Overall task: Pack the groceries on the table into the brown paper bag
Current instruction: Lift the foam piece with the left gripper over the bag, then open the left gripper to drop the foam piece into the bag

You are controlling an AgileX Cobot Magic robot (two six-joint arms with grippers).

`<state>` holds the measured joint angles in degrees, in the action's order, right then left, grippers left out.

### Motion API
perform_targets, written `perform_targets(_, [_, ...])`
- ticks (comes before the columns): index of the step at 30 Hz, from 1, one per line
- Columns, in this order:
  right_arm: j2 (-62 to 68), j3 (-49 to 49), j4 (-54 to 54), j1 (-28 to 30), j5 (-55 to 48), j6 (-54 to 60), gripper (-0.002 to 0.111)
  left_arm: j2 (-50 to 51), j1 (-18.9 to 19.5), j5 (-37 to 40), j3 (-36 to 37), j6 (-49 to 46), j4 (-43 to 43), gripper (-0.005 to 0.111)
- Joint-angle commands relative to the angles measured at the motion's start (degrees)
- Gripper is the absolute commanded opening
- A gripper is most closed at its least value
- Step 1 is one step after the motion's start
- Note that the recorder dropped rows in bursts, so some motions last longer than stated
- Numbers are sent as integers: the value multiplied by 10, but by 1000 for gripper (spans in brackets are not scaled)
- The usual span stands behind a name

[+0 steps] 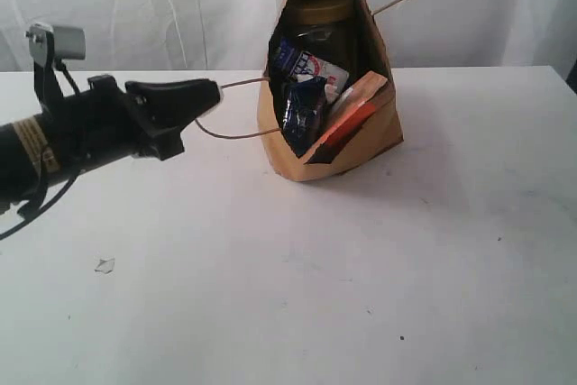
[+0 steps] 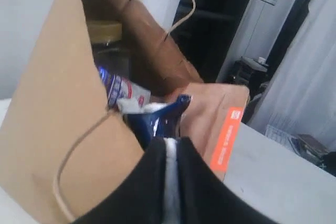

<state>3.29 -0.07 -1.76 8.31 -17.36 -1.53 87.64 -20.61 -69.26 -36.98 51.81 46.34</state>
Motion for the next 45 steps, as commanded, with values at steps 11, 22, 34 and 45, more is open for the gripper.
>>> perform_targets(11, [-4,1,-3,3,2,-1,0,56,-22,-7,-184,3,20,0])
perform_targets(22, [-4,1,-3,3,2,-1,0,179,-72,-7,-313,-43,33,0])
perform_targets(34, [-4,1,-3,3,2,-1,0,244,-81,2,-371,-92,43,71])
perform_targets(45, [-4,1,-3,3,2,-1,0,242,-81,4,-367,-85,54,78])
